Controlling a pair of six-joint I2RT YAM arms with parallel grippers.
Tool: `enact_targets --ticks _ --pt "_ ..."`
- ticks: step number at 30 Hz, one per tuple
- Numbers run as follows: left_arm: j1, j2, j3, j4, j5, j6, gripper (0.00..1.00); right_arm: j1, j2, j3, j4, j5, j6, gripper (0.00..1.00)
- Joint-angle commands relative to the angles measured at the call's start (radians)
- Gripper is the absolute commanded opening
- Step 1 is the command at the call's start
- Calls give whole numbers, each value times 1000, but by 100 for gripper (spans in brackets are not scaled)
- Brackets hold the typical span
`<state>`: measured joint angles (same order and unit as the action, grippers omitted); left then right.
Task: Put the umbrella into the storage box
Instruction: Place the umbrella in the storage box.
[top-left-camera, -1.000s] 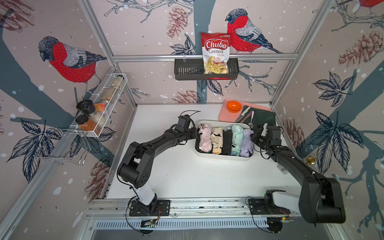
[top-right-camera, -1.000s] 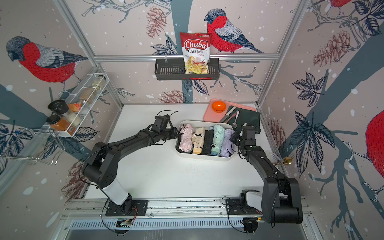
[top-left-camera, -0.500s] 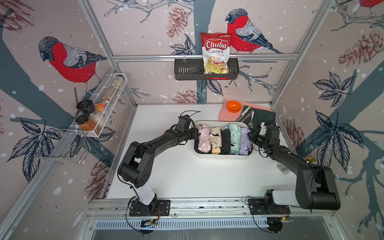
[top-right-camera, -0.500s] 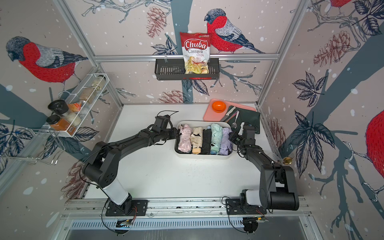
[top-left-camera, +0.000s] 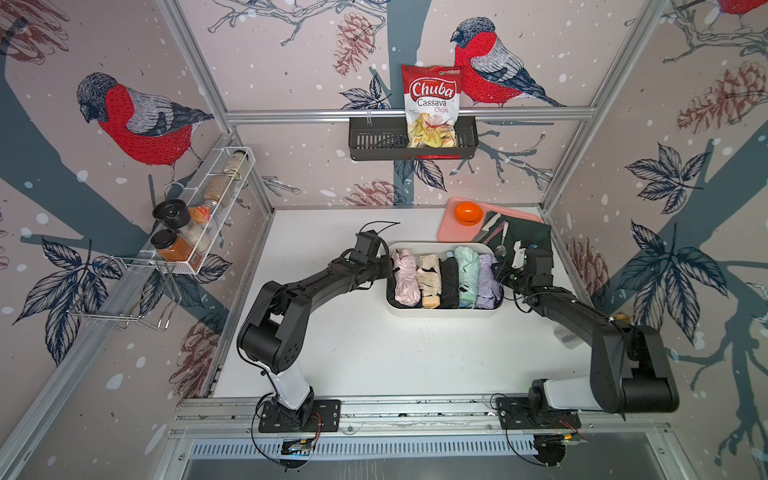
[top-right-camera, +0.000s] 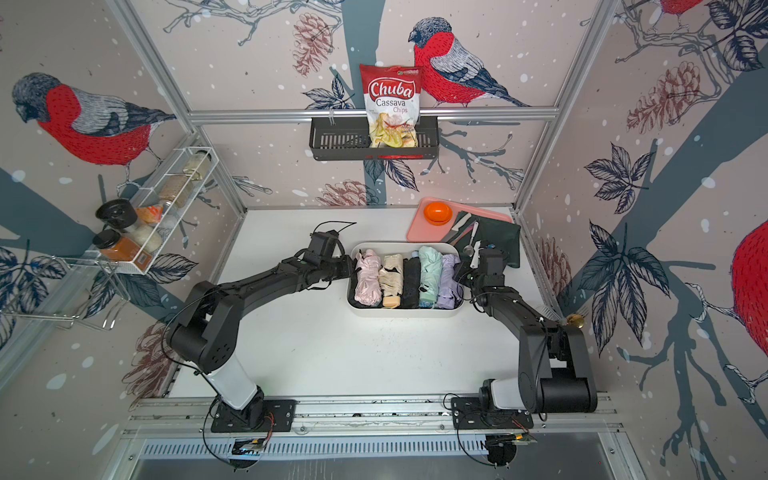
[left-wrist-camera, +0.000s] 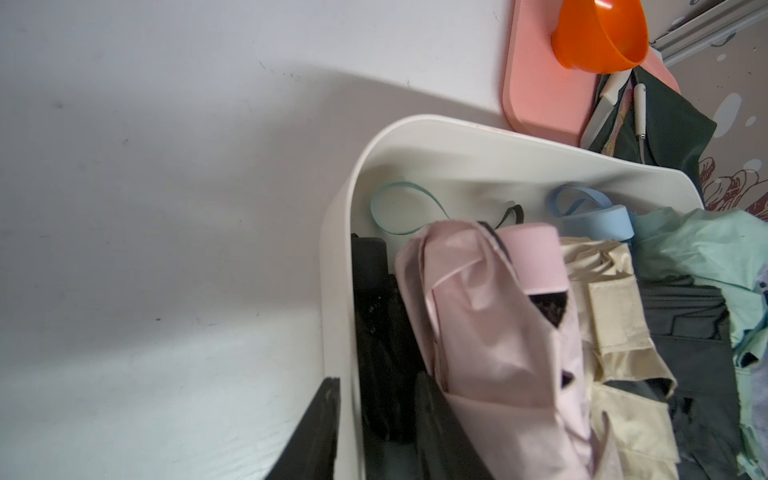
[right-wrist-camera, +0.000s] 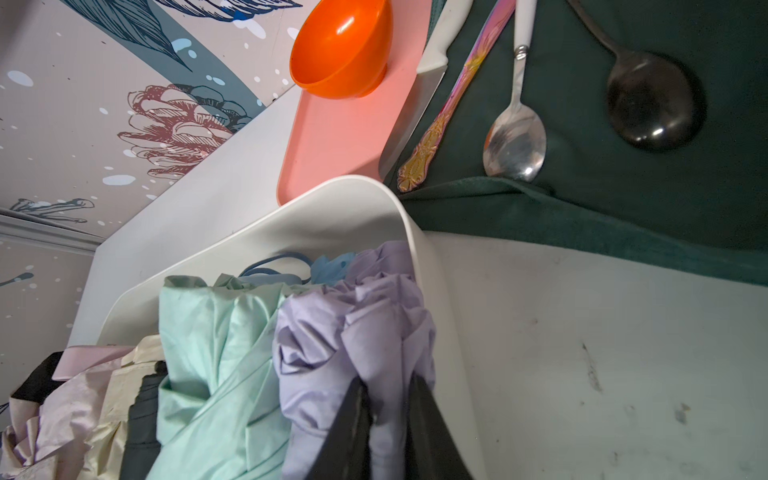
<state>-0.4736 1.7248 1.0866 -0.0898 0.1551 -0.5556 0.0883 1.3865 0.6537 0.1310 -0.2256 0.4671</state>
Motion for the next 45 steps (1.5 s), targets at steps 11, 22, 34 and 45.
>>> enact_targets --ticks 11,22,34,45 --pt "10 -101 -32 -16 -92 -11 36 33 -171 66 -377 97 8 47" --pt "13 -111 -43 -16 -104 -10 36 33 -305 -9 -369 86 70 51" --pt "26 -87 -53 4 -87 -19 36 71 -101 127 -306 180 -40 74" --pt "32 -51 -51 25 -60 -23 36 154 47 204 -295 282 -69 75"
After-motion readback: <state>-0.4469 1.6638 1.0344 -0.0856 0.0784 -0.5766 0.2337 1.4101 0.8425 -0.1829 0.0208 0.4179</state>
